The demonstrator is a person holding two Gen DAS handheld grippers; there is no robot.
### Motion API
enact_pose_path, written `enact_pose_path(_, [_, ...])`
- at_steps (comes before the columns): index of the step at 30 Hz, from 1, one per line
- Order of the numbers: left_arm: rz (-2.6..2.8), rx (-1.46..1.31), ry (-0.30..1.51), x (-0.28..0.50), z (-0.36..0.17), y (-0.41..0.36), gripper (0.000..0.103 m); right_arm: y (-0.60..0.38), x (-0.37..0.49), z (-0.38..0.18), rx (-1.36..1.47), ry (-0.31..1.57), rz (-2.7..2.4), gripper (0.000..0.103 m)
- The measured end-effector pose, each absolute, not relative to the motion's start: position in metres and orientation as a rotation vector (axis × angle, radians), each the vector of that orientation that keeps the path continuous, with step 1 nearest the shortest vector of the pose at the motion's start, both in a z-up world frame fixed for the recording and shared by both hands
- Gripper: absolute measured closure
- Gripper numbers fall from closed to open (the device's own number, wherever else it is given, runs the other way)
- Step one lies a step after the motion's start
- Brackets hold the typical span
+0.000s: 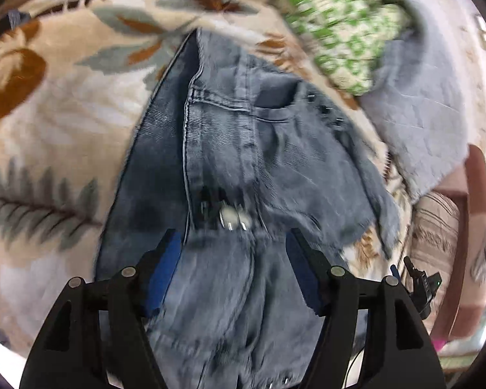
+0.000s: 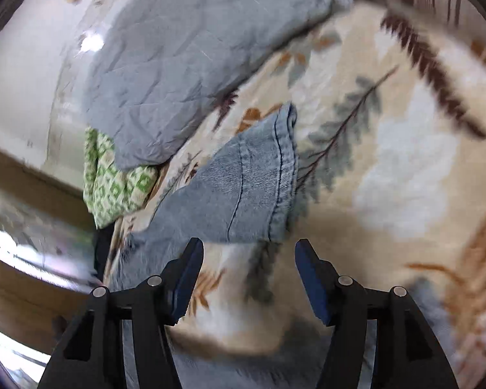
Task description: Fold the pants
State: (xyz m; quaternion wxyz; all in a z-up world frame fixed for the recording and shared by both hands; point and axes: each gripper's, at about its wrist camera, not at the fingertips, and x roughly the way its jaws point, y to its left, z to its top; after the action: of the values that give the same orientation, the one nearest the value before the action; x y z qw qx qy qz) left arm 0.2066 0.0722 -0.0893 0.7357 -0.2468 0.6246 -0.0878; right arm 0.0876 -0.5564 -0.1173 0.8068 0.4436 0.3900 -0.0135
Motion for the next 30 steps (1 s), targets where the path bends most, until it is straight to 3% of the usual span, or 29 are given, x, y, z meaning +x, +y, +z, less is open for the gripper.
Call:
enact_pose_path(2, [-0.173,-0.559,1.394,0.217,-0.104,0.067,0.036,-0.556,0.098,-0.130,0.998,0.827,-0.038,0.042])
enact_pose_path(4, [-0.151,-0.576,1.399,0.221,-0.111,0.068,0.036,-0.551,0.109,-0.141,1.013,0.847,-0.004,0.050])
enact_pose_path(5, [-0.149,-0.574,1.388,0.221,-0.108,0.068,0.036,-0.546,0.115,-0.141,0.984,0.871,0.010,0.082])
enact_pose_path(6, [-0.165,-0.571,1.376,0.222,-0.104,0.068,0.036,-0.541,0.122,-0.137,0.944,0.899,0.039,0.084])
enact_pose_path(10, [-0.200,-0.560,1.340,0.234,-0.088,0.069,0.036,-0.560,0.175,-0.062,0.874,0.751,0.081,0.084])
enact_pose_path(12, [-0.168,-0.540,1.332,0.243,-0.086,0.068,0.036,-0.582,0.208,-0.025,0.891,0.621,0.086,0.073])
enact_pose_path(14, [-0.132,-0.538,1.328,0.249,-0.088,0.073,0.036,-0.605,0.233,-0.001,0.885,0.590,-0.059,0.057])
enact_pose_path(15, [-0.139,-0.552,1.327,0.249,-0.089,0.077,0.036,-0.613,0.237,0.002,0.886,0.587,-0.101,0.054])
enact_pose_path(18, [-0.154,-0.592,1.301,0.244,-0.088,0.095,0.036,-0.612,0.234,-0.008,0.804,0.642,-0.089,0.051])
enact_pose_path(24, [-0.187,-0.653,1.291,0.234,-0.087,0.100,0.035,-0.600,0.212,-0.104,0.831,0.823,-0.086,0.047])
enact_pose_path(30, [-0.158,-0.703,1.310,0.236,-0.095,0.100,0.031,-0.596,0.219,-0.146,0.995,0.733,-0.033,0.047])
